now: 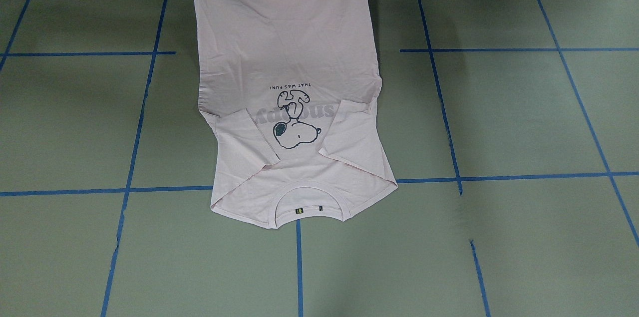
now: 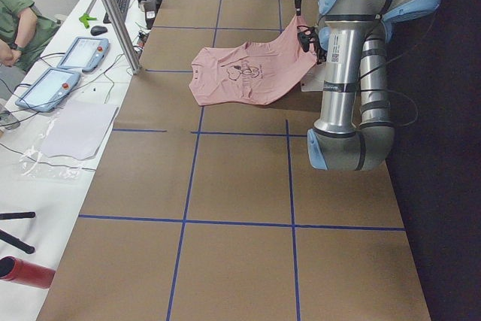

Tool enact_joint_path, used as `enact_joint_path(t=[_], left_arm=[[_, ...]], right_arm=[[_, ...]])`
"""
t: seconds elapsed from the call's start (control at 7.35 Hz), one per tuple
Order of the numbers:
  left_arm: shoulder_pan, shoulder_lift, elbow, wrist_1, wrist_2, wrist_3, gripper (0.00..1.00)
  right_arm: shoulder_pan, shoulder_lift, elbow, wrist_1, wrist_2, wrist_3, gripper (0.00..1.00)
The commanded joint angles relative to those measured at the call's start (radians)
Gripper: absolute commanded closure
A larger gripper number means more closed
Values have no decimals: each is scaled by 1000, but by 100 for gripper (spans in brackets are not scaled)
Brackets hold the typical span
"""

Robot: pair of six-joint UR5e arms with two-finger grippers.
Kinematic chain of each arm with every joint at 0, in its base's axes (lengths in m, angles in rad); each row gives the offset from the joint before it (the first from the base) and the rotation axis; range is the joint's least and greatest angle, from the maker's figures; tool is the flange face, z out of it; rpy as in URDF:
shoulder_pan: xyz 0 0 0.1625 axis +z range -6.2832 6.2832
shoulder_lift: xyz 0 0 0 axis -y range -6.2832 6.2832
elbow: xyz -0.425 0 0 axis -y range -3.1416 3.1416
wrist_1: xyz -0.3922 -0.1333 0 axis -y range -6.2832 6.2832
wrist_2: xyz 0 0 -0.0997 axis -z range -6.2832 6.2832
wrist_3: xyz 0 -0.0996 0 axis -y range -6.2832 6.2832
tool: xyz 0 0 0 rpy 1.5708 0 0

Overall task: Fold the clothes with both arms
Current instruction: 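Lift the hem with both grippers and fold it toward the collar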

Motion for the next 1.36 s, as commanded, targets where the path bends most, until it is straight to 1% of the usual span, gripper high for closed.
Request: enact_joint_path(t=[0.0, 0.14, 0.27, 0.41, 0.54, 0.68, 0.82, 0.95, 1.09, 1.22], left_arm=[[-159, -12, 21, -2, -5, 198, 100], [-253, -29, 73, -4, -3, 314, 100], [-348, -49, 142, -31, -5, 382, 100], [-420, -70, 243, -97, -5, 409, 100], [-496, -107, 381, -216, -8, 452, 100], [-565, -113, 522, -366, -43, 457, 100], [-635, -127, 646, -501, -82, 490, 100], [-698, -144, 731, -543, -98, 545, 100], [-728, -173, 817, -573, -98, 578, 100], [-736, -190, 891, -629, -98, 579, 100]], right_arm=[[195, 127, -129, -1, 35, -201, 100], [288, 213, -220, -5, 41, -288, 100], [379, 294, -326, -5, 45, -430, 100], [451, 374, -447, 0, 48, -520, 100], [491, 479, -565, 2, 46, -530, 100], [515, 578, -683, 6, 45, -531, 100], [547, 650, -794, 9, 48, -527, 100], [562, 699, -869, 11, 60, -539, 100], [582, 751, -954, 11, 63, -551, 100], [598, 770, -1026, 12, 80, -592, 100]])
